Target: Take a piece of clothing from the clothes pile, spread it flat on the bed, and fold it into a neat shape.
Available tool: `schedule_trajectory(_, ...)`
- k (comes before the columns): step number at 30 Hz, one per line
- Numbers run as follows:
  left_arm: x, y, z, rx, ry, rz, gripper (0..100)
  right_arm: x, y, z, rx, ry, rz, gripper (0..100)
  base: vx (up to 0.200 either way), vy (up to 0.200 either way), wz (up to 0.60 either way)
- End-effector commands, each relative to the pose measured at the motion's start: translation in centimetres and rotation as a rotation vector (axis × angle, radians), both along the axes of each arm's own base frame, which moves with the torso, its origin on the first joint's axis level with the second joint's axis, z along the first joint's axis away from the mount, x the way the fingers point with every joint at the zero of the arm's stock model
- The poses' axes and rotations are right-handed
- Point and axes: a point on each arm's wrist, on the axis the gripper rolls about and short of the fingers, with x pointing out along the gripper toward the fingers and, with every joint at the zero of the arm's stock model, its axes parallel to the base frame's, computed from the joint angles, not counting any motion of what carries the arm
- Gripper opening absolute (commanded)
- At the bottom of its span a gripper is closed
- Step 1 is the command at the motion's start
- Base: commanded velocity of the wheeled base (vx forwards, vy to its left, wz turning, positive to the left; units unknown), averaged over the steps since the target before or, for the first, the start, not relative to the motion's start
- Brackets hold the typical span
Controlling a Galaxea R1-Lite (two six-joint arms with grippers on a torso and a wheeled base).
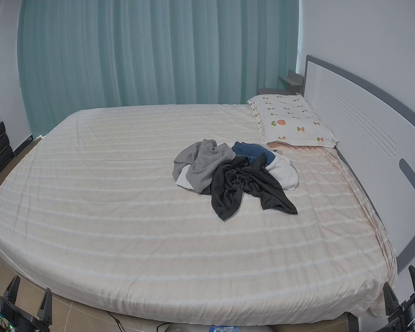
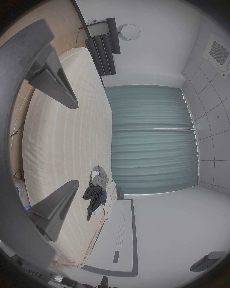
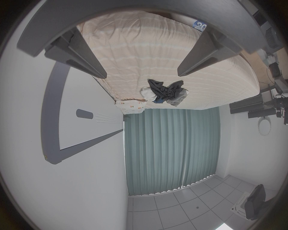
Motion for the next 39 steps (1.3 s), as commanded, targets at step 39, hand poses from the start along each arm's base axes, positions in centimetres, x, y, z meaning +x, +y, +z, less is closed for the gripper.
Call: schedule_trajectory(39, 0.1, 0.0, -0.5, 0.005, 0.02, -0.002, 100, 41.7, 5.0, -1.5, 0.54, 0.555, -0.088, 100, 0.0, 0.0, 0.0)
